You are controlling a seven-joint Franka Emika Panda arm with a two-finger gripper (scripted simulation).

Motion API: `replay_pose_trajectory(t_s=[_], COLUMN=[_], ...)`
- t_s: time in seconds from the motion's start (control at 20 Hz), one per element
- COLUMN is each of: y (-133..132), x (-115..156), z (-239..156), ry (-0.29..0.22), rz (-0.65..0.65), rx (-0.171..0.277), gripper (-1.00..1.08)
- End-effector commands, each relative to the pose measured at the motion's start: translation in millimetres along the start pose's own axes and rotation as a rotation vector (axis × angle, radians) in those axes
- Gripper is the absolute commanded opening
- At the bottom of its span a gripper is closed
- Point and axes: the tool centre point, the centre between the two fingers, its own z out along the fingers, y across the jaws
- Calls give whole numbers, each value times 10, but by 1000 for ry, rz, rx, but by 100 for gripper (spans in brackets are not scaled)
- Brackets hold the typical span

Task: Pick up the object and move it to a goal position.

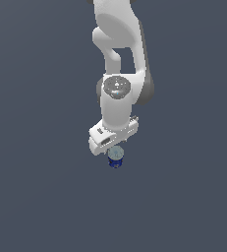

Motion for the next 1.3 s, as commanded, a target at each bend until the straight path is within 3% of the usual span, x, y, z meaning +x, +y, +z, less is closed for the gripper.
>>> replay_pose_trajectory(t_s=[0.0, 0.5, 0.9, 1.25], y=[5, 16, 18, 6], x=[36, 112, 113, 108], z=[42, 139, 182, 510], ry=[0, 3, 3, 3], rz=[-61, -194, -201, -205], rx=[2, 8, 8, 8], gripper=[100, 100, 100, 100])
